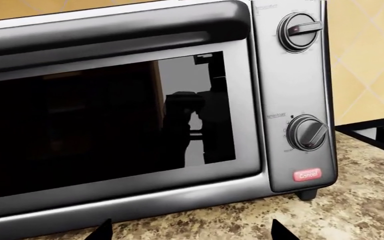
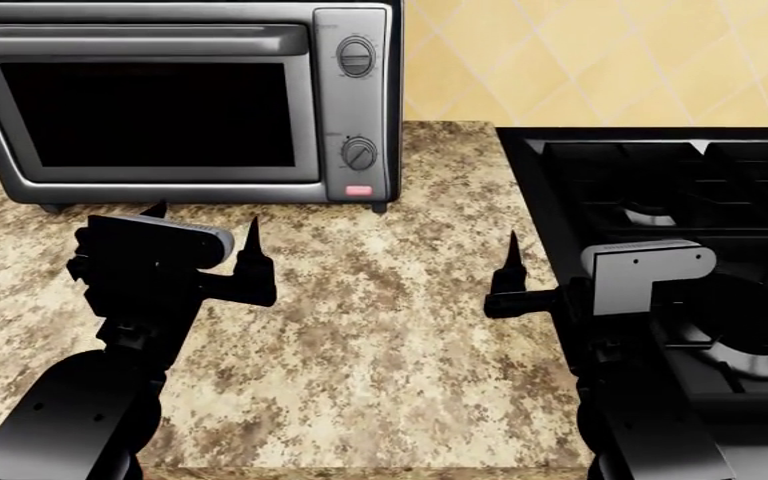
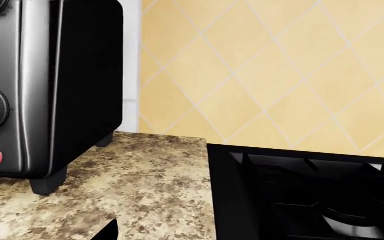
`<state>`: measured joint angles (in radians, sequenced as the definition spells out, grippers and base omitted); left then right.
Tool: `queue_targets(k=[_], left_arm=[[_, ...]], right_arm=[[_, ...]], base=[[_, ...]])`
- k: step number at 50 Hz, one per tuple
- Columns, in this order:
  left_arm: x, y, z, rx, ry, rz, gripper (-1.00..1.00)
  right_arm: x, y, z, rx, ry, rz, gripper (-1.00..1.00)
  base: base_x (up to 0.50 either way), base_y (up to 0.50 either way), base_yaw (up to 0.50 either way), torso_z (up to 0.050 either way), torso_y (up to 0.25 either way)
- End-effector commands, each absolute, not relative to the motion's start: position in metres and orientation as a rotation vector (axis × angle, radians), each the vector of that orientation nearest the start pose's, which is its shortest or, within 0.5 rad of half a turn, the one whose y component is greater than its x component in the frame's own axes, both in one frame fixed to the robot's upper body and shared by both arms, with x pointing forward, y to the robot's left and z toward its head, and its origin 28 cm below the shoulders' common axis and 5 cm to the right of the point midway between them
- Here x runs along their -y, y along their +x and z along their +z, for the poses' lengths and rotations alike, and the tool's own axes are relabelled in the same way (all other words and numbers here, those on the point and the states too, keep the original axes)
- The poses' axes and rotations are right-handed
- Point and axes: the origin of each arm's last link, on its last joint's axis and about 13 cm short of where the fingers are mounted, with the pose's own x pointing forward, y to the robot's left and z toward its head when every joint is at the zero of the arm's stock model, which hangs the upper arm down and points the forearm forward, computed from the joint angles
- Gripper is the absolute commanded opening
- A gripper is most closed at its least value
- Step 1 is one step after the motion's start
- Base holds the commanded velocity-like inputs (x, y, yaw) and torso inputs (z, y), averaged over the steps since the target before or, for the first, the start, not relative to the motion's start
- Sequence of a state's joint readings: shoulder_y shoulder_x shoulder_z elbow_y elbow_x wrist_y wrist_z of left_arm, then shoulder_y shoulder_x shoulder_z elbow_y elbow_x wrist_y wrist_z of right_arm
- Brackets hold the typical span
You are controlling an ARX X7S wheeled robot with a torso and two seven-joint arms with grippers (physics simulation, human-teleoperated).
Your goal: Open the toaster oven door.
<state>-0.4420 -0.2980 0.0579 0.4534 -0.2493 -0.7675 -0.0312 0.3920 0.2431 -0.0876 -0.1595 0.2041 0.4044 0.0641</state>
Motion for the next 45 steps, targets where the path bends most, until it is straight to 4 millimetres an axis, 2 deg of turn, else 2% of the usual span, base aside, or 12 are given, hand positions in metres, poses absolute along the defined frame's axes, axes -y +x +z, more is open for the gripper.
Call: queue_targets(k=[1,8,12,19,25,31,40,45], left_arm=[[-0.244,0.265,0.164,0.097,0.129,-0.096,1.0],[-0.246,0.266,0.164,0.1,0.157,-0.103,1.0],[-0.256,0.267,0.17,0.107,0.284,-0.114,1.0],[-0.285,0.265,0.199,0.112,0.609,-0.08,1.0],[-0.299,0.261,0.211,0.098,0.765,-0.07,1.0],[-0.319,0.258,0.238,0.072,0.994,-0.069,1.0],[-0.325,0.262,0.276,0.073,1.224,-0.115,1.0],[-0.325,0.27,0.291,0.077,1.303,-0.155,1.0]], right_arm=[[0.133,0.285,0.118,0.125,-0.07,0.035,1.0],[0.133,0.284,0.118,0.133,-0.065,0.03,1.0],[0.133,0.284,0.117,0.13,-0.062,0.033,1.0],[0.132,0.283,0.113,0.121,-0.054,0.044,1.0],[0.131,0.283,0.113,0.12,-0.052,0.05,1.0],[0.13,0.283,0.111,0.12,-0.047,0.058,1.0],[0.13,0.283,0.11,0.118,-0.036,0.062,1.0],[0.129,0.282,0.111,0.119,-0.033,0.065,1.0]], base=[[0.25,0.0,0.0,0.0,0.0],[0.0,0.0,0.0,0.0,0.0],[0.0,0.0,0.0,0.0,0.0],[0.0,0.0,0.0,0.0,0.0],[0.0,0.0,0.0,0.0,0.0],[0.0,0.0,0.0,0.0,0.0],[0.0,0.0,0.0,0.0,0.0],[0.0,0.0,0.0,0.0,0.0]])
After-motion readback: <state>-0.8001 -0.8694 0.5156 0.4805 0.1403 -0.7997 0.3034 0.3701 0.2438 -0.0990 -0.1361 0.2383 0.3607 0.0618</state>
